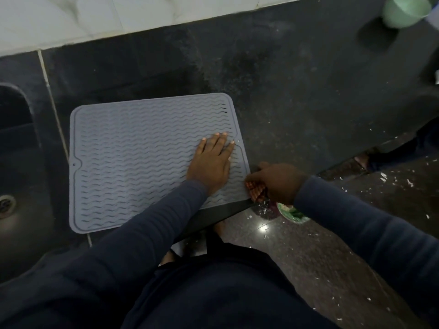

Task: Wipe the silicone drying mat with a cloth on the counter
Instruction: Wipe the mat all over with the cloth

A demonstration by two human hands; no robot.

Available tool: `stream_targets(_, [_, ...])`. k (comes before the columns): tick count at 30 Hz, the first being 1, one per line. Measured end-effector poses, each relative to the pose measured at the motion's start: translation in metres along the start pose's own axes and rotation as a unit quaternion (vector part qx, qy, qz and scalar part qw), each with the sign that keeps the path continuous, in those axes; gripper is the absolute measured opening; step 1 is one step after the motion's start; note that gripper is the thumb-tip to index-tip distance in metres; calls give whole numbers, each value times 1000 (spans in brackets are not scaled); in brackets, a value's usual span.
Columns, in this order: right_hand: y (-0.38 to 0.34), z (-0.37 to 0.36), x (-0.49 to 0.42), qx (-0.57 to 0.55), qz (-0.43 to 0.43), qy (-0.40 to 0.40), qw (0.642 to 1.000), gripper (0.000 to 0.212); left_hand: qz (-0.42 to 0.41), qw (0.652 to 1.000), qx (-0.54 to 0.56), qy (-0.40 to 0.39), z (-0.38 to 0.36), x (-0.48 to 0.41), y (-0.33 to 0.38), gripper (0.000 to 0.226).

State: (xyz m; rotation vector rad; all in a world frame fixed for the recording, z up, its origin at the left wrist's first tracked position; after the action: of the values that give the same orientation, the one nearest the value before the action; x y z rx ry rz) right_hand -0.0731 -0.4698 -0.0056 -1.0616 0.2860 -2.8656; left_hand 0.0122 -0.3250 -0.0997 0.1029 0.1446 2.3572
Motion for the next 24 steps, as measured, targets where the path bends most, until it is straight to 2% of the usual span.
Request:
stream_targets(3, [-4,-16,14,-7,-10,-12,1000,53,1,1000,6,-3,1,0,-1,57])
stream_targets(6, [-6,-13,18,-75,-39,-31,996,60,-10,1000,24,-1,3,6,-3,59])
stream_targets(9, [-2,-1,8,-157,-71,44,984,60,-13,999,29,10,6,21,-16,59])
stream_targets(11, [-3,-3,0,-154,-82,77,982,61,-9,1000,14,15,5,35,-27,62])
stream_targets(16, [-16,-28,14,-134,-112,53,983,62,0,1000,7,19,-1,50,-35,60])
stream_targets(20, [-26,-38,32,-222,-109,28,968,56,-2,1000,25,15,0,51,-35,56])
stream_targets(22, [-59,-37,28,-318,-65,117,939,42,-5,998,65,14,3,50,-39,57])
stream_targets(24, [-99,-44,11,-364,-24,212,907,42,15,993,109,31,8,52,-49,59])
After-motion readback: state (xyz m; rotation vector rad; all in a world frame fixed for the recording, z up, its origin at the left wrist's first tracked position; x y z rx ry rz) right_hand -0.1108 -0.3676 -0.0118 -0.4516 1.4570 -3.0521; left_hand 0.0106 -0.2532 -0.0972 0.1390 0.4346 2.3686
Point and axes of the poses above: each hand's wrist, its own x-axis away from the middle knuckle, its own z-axis out of the back of the hand, y = z × x, the point moved 2 cm from there along -x, towards the middle knuckle, and after that the axes turned 7 degrees about -x, right-handed, at the moved point
